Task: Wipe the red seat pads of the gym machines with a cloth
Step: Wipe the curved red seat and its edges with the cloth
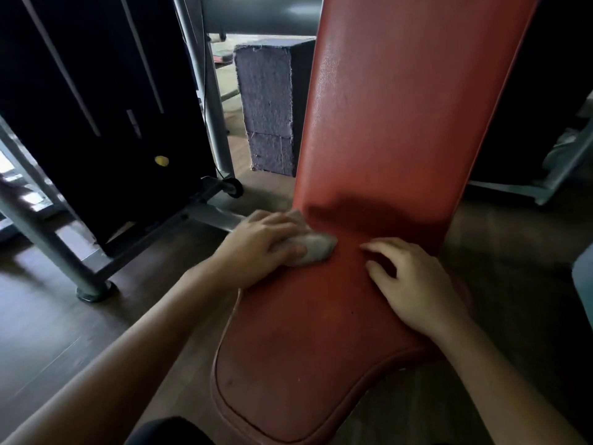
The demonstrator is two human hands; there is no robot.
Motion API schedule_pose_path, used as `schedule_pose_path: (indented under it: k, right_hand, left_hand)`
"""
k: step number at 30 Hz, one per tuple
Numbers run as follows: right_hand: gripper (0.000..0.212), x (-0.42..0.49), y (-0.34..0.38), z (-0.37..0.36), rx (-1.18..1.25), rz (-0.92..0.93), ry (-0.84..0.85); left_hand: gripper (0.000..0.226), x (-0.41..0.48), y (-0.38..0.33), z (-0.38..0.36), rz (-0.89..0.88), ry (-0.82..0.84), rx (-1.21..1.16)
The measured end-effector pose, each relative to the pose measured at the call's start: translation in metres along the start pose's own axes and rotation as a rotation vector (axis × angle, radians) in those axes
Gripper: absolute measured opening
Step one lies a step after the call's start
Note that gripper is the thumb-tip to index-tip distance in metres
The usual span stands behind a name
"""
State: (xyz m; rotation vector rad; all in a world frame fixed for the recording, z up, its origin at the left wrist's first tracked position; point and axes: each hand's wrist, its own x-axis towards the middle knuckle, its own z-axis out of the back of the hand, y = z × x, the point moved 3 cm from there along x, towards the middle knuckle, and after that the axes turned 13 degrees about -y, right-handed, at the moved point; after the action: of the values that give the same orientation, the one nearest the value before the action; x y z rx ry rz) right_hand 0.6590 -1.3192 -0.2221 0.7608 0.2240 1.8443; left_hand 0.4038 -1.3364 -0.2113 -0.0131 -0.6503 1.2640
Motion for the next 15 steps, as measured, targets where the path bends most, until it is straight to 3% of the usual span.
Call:
schedule_pose_path:
  k: [4,8,11,15]
  right_hand:
    - [0.031,0.001,0.0,-0.002,-0.003,-0.035,-0.01]
    - [0.031,0.001,-0.001,-0.001,0.003,-0.036,-0.011]
    - [0.03,0.0,0.0,-0.001,0.001,-0.028,-0.005]
    - [0.03,0.001,0.0,-0.002,-0.008,-0.025,-0.016]
  left_hand:
    - [0.047,-0.037,-0.015,0.009,-0.052,0.037,-0.164]
    - [0.061,0.017,0.017,-0.001,-0.015,0.057,-0.091]
    - [0.06,0.033,0.029,-0.008,0.049,0.017,-0.047]
    - [0.051,-0.016,-0.009,0.01,-0.086,0.001,-0.134]
